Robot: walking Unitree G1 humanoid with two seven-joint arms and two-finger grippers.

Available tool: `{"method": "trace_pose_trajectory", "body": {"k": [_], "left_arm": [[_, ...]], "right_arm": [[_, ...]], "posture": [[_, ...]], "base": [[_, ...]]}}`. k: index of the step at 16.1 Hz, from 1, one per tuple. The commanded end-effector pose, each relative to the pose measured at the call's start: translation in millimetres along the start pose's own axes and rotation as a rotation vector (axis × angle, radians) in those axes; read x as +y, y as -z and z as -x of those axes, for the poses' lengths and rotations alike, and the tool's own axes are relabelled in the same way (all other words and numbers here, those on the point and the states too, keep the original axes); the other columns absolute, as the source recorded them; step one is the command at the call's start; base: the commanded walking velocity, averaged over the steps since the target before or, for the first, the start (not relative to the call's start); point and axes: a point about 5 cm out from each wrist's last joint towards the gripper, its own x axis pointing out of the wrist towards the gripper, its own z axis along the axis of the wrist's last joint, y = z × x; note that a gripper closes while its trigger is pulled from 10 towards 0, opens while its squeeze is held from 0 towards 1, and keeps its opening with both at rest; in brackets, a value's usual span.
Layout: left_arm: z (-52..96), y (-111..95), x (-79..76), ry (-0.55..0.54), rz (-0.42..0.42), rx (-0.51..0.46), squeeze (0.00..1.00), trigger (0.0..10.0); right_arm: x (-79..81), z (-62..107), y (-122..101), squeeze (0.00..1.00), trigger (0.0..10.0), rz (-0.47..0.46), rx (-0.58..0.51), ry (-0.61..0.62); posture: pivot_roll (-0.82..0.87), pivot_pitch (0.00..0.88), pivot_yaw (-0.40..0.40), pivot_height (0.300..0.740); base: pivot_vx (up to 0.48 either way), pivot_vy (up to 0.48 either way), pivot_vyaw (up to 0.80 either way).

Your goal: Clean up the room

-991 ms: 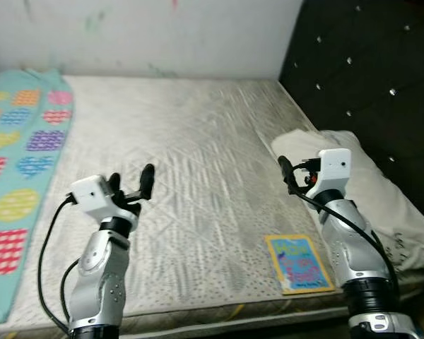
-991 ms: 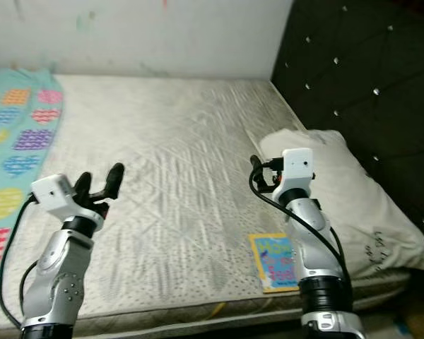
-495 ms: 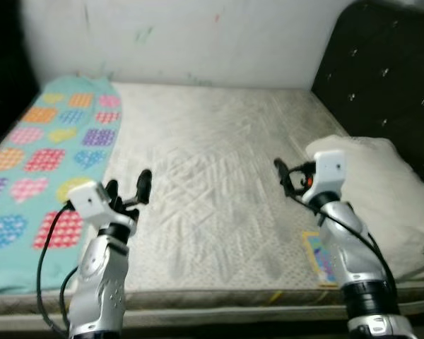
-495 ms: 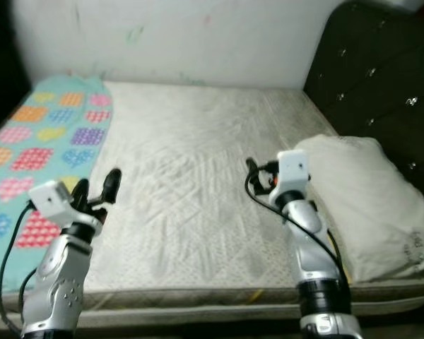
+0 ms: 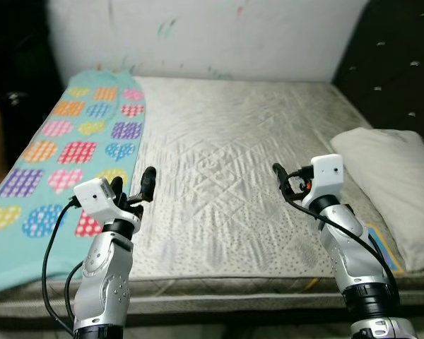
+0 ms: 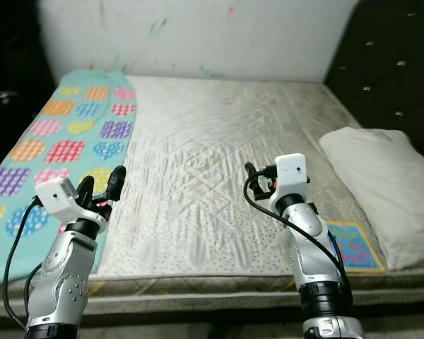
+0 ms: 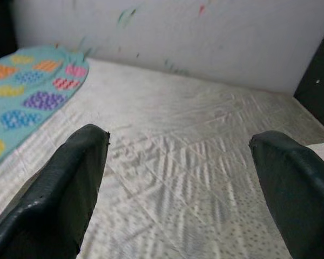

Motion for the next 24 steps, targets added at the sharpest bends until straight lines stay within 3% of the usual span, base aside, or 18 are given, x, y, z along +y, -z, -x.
{"method": "trace_pose_trajectory", "body": {"k": [1, 4, 6, 10, 14, 15, 19, 24], "left_arm": [[6.0, -1.5, 11.1, -0.047, -0.042, 0.006, 0.0, 10.0], [24.0, 2.0, 27.1, -0.115, -0.083, 0.023, 0.0, 10.0], [26.8, -0.8, 29.7, -0.146, -0.101, 0.004, 0.0, 10.0], [34.6, 0.8, 26.4, -0.147, -0.096, 0.002, 0.0, 10.0], [22.0, -1.3, 20.5, -0.091, -0.122, 0.023, 0.0, 10.0], [13.1, -2.0, 15.5, -0.052, -0.127, 0.032, 0.0, 10.0], [0.2, 2.3, 4.1, 0.014, -0.124, 0.065, 0.0, 10.0], [0.0, 6.7, -0.3, 0.048, -0.102, 0.089, 0.0, 10.0]], "right_arm": [[3.7, 0.1, -5.6, 0.0, 10.0, -0.035, -0.014, -0.009], [6.0, 10.8, 1.7, 0.0, 10.0, -0.05, 0.031, -0.03], [10.6, 13.6, 5.7, 0.0, 10.0, -0.052, 0.055, -0.059], [27.5, 0.7, -5.1, 0.0, 10.0, -0.04, 0.02, -0.123], [23.0, -3.0, -11.0, 0.0, 10.0, -0.058, -0.028, -0.051], [20.4, 0.5, -9.3, 0.0, 10.0, -0.069, -0.034, -0.018], [19.1, 11.6, -4.3, 0.0, 10.0, -0.075, -0.04, 0.025], [14.5, 15.7, -0.8, 0.0, 10.0, -0.082, -0.038, 0.064]], "posture": [[-0.03, 0.0, -0.074, 0.74], [-0.01, 0.0, -0.122, 0.74], [0.01, 0.0, -0.153, 0.74], [0.02, 0.0, -0.136, 0.74], [0.0, 0.0, -0.065, 0.74], [-0.01, 0.0, -0.039, 0.74], [-0.05, 0.0, 0.029, 0.74], [-0.06, 0.0, 0.045, 0.74]], "base": [[0.0, 0.0, 0.0], [0.0, 0.0, 0.0], [0.0, 0.0, 0.0], [0.0, 0.0, 0.0], [0.0, 0.0, 0.0], [0.0, 0.0, 0.0], [0.0, 0.0, 0.0], [0.0, 0.0, 0.0]]}}
